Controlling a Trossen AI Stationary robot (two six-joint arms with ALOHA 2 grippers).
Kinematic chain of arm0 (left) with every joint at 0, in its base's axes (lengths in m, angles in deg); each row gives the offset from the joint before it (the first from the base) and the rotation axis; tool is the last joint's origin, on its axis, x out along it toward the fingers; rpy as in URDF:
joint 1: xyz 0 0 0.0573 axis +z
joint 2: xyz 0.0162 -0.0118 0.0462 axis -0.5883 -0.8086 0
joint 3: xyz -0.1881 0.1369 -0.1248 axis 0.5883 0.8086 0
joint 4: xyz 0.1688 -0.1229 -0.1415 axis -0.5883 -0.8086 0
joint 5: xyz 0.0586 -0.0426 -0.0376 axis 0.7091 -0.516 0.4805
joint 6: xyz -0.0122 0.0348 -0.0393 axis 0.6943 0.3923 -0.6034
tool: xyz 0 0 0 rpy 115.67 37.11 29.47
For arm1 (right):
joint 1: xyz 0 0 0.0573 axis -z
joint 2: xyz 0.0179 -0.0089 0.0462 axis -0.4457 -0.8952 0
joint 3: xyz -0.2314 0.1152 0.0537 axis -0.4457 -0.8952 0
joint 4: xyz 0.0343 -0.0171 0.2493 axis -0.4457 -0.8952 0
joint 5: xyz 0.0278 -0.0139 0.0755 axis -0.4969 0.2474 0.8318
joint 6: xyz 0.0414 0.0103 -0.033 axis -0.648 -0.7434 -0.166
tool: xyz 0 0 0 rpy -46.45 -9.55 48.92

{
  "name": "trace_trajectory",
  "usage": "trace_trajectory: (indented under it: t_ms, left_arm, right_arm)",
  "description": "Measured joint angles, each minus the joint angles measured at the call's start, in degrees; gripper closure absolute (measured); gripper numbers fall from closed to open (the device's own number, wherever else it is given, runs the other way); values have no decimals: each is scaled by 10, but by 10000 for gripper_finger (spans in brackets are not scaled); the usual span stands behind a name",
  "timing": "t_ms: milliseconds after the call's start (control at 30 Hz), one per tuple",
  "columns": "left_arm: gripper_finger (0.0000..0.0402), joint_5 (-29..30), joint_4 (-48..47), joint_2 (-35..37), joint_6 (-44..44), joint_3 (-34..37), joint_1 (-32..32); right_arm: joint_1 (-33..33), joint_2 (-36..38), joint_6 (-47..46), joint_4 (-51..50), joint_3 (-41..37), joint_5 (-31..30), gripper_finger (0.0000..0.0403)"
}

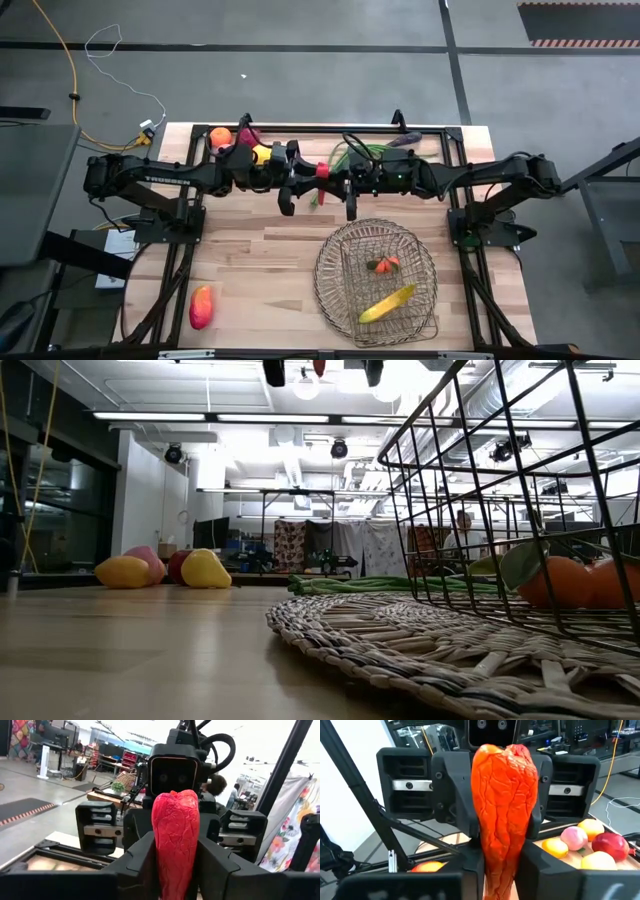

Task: Build produce basket
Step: Put the carrot into the wire basket

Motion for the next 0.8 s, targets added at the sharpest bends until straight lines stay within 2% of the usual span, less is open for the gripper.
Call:
trace_trajectory:
  t_ms: [200,333,467,600,700,800]
  left_arm:
    - [223,1,-37,6,0,-13,1]
    - [171,-2,-143,19,20,-48,6]
    - [133,-20,-292,51,65,-90,22]
    - [125,-35,-377,108,60,-98,40]
    - [127,-30,-379,157,35,-72,44]
    - [128,3,-355,208,9,-23,41]
  right_arm:
    - [1,7,8,-19,0,4,354]
    - [3,33,29,-66,-1,4,343]
    - [11,84,28,-152,-1,5,346]
    - [10,138,2,-277,-1,4,350]
    - [-9,167,-45,-356,-1,3,350]
    - [-47,181,-84,-415,-1,-11,350]
